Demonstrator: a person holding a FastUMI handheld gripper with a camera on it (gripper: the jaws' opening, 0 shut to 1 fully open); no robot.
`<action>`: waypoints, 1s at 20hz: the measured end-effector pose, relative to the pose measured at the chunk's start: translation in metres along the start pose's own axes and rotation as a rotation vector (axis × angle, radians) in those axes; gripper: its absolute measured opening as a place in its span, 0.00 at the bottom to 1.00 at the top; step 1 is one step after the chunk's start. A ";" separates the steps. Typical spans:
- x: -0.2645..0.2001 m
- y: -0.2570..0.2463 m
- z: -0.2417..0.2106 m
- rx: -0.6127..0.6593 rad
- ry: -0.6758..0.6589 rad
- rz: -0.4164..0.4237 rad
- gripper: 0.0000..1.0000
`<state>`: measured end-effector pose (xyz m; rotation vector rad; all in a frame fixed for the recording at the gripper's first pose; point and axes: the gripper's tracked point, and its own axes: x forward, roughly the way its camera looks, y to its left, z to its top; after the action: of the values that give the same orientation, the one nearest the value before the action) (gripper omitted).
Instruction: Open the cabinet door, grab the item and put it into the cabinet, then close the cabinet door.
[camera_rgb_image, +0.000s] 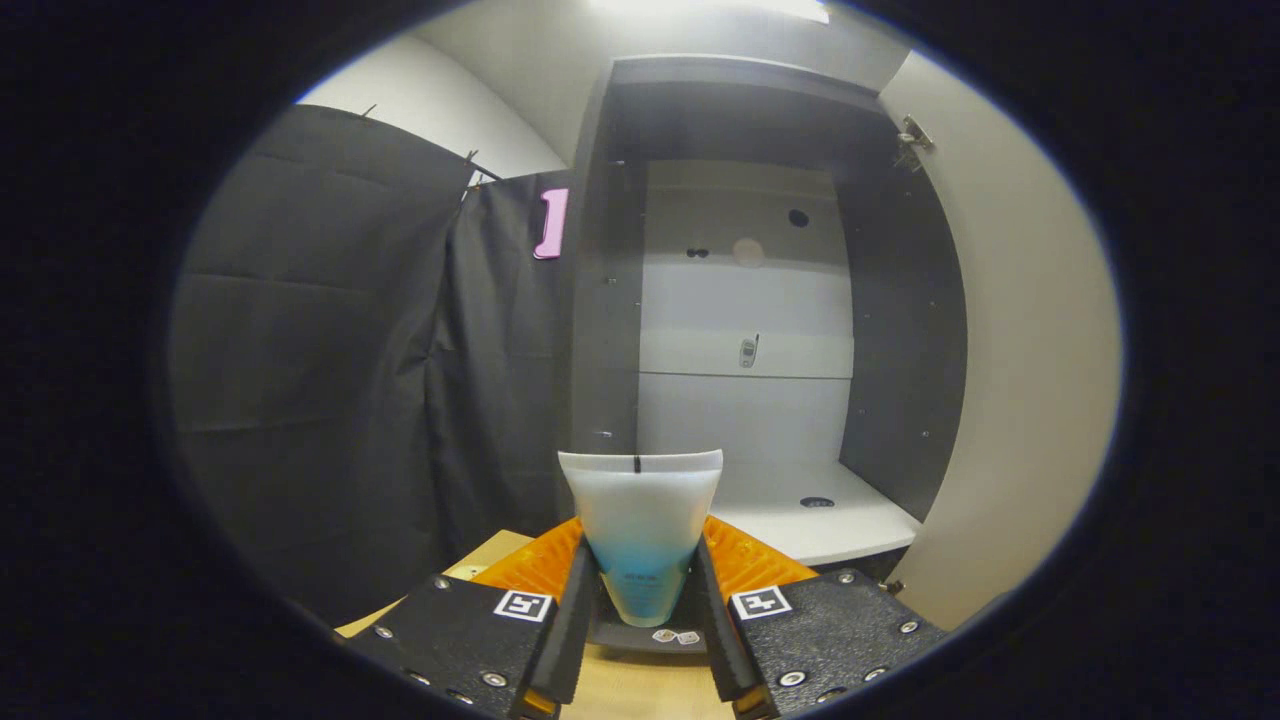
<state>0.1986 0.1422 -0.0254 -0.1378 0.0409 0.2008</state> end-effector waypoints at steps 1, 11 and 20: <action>0.014 -0.009 0.008 -0.002 -0.005 -0.013 0.51; 0.158 -0.088 0.017 -0.016 -0.009 -0.065 0.51; 0.202 -0.121 -0.029 0.011 0.102 -0.104 0.51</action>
<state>0.4202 0.0602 -0.0488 -0.1390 0.1362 0.0895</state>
